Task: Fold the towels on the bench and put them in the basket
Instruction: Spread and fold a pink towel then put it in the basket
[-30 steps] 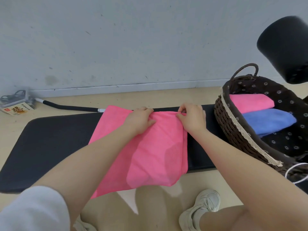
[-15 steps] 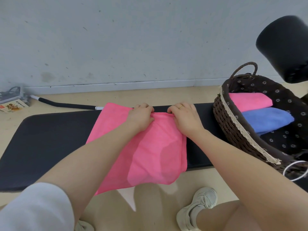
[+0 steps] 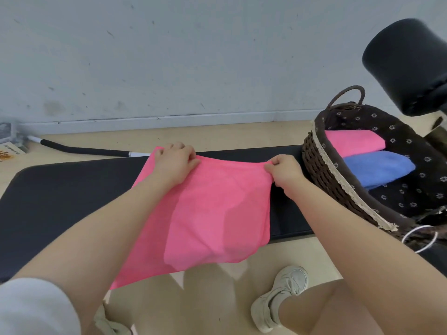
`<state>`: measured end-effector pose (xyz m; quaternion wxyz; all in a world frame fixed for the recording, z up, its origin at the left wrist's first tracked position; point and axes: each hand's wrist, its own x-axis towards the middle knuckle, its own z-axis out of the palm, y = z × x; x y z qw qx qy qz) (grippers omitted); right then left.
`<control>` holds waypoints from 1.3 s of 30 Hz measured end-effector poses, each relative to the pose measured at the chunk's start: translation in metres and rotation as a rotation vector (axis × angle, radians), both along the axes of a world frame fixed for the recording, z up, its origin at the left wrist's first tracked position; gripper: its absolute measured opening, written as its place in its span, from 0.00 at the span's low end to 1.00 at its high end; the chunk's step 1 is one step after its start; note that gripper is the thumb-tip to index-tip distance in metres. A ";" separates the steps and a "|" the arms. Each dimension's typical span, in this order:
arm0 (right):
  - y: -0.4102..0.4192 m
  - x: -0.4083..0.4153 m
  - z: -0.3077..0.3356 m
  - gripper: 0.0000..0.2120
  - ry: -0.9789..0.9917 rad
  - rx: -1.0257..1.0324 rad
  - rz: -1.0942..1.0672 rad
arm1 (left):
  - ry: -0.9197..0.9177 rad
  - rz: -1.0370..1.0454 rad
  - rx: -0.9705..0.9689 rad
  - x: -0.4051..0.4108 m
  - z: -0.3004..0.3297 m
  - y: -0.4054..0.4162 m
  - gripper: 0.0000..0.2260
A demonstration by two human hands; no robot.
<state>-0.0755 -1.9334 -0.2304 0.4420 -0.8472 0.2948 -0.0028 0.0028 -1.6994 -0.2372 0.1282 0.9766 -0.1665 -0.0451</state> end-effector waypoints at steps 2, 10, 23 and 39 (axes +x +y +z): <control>0.000 0.001 0.001 0.08 0.025 -0.028 -0.012 | -0.006 0.002 -0.036 0.005 -0.001 0.011 0.10; -0.002 -0.006 -0.005 0.05 0.068 -0.264 -0.003 | -0.031 0.026 -0.016 0.014 -0.002 0.025 0.10; 0.007 0.032 0.009 0.06 0.080 -0.406 0.227 | -0.137 0.058 0.207 0.026 -0.003 0.051 0.15; 0.033 0.021 0.007 0.11 -0.071 -0.182 0.120 | -0.024 -0.095 -0.135 -0.018 0.000 0.029 0.19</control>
